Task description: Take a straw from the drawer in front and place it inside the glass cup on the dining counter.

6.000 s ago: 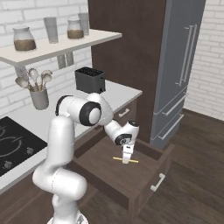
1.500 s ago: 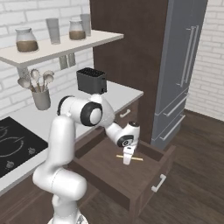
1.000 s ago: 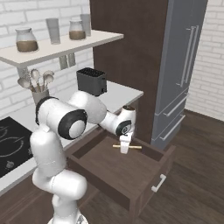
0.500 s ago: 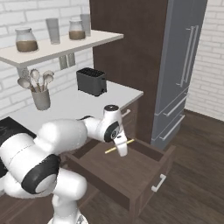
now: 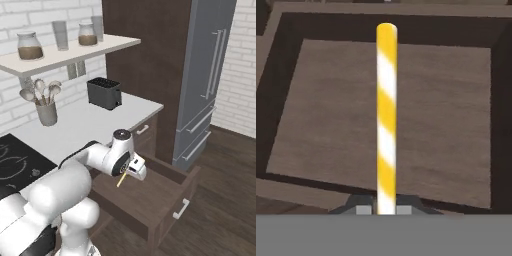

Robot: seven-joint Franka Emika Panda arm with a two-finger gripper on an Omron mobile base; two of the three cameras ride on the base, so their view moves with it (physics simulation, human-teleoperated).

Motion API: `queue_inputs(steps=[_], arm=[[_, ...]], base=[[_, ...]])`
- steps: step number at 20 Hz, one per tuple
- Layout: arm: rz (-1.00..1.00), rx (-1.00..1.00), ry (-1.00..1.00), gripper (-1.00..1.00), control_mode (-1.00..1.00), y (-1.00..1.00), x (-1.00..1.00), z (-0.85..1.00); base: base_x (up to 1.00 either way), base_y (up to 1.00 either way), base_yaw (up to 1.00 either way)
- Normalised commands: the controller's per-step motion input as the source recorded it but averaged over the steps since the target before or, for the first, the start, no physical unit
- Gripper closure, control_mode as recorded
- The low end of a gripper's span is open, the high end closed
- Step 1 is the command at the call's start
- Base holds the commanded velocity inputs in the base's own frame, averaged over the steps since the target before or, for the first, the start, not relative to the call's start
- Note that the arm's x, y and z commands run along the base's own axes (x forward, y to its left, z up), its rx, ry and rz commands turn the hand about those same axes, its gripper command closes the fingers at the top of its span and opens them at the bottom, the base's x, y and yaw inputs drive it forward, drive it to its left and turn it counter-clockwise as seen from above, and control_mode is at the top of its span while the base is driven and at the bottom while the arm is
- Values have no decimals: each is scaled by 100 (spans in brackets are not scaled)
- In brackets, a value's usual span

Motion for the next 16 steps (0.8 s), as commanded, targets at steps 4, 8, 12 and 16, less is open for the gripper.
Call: queue_inputs(steps=[4, 8, 12, 16], arm=[[96, -5, 0, 100, -100, 0, 0, 8], [94, -13, 0, 100, -100, 8, -7, 5], [43, -16, -2, 100, -100, 45, -48, 77], [15, -20, -6, 100, -100, 66, -72, 100]], base=[[0, 0, 0], [0, 0, 0], [0, 0, 0], [0, 0, 0]])
